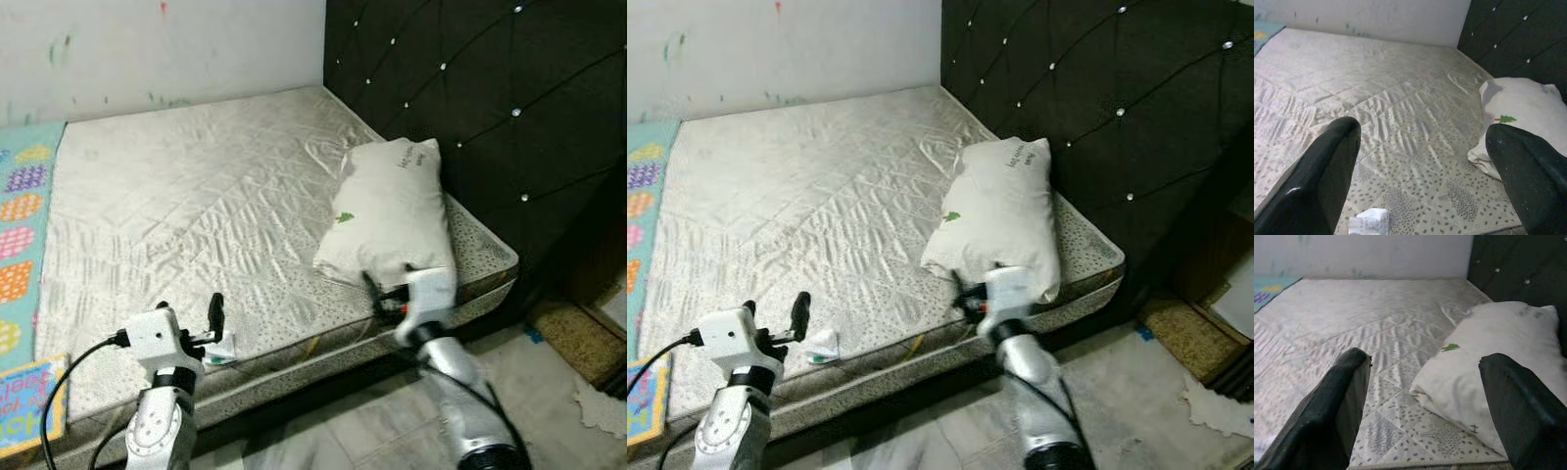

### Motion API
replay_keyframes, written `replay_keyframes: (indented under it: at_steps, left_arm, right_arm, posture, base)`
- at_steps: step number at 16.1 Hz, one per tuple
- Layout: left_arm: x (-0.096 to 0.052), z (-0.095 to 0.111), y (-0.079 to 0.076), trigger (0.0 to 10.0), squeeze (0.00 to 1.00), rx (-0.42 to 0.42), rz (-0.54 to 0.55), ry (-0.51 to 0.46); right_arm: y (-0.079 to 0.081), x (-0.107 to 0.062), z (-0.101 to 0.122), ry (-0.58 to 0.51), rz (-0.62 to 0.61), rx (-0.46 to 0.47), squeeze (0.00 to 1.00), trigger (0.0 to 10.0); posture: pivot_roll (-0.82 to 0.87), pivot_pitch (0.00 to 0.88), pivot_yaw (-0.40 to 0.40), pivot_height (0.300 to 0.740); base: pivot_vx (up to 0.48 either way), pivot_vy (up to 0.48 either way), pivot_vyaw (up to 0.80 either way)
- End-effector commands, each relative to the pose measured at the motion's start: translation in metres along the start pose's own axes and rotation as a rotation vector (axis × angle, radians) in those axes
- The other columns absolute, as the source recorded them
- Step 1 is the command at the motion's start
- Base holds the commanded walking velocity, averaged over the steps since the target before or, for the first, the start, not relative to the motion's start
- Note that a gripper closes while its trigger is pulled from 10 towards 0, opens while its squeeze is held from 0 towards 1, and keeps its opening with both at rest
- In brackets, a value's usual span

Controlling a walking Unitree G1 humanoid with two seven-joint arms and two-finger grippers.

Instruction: Clean up the room

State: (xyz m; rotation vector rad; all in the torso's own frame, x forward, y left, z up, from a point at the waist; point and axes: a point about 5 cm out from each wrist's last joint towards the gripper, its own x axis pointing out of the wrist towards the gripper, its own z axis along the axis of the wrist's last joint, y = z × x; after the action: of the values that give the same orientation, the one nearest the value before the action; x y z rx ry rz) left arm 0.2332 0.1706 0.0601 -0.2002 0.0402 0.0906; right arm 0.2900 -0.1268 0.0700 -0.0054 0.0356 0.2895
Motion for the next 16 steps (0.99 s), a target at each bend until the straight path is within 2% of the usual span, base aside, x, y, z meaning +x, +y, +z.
replay_keyframes:
  at_steps: [1,2,5,13,16]
  left_arm:
    - [0.0021,0.0037,0.0000,10.0,0.00,0.013,0.002,-0.010]
    - [0.0025,0.0041,-0.0013,10.0,0.00,0.016,-0.005,-0.011]
    - [0.0024,0.0039,-0.0027,10.0,0.00,0.013,-0.017,-0.009]
    - [0.0058,0.0113,-0.0012,10.0,0.00,0.030,-0.042,-0.029]
    - [0.0038,0.0092,-0.0059,10.0,0.00,0.015,-0.071,-0.025]
  right_arm:
    - [-0.0032,-0.0013,0.0016,0.002,-0.016,0.045,0.00,10.0]
    - [-0.0013,-0.0008,0.0048,-0.020,0.014,-0.020,0.00,10.0]
    - [0.0025,-0.0001,0.0052,-0.028,0.028,0.026,0.00,10.0]
    - [-0.0027,0.0036,0.0111,-0.049,0.022,0.011,0.00,10.0]
    - [-0.0066,0.0030,0.0057,-0.014,-0.003,0.022,0.00,10.0]
  posture:
    - [0.12,0.034,-0.026,0.740]
    - [0.12,0.033,-0.025,0.740]
    - [0.12,0.034,-0.025,0.740]
    - [0.12,0.044,-0.025,0.740]
    - [0.11,0.038,-0.030,0.740]
  base:
    - [0.000,0.000,0.00]
    - [0.000,0.000,0.80]
    - [0.000,0.000,0.80]
    - [0.000,0.000,0.80]
    - [0.000,0.000,0.00]
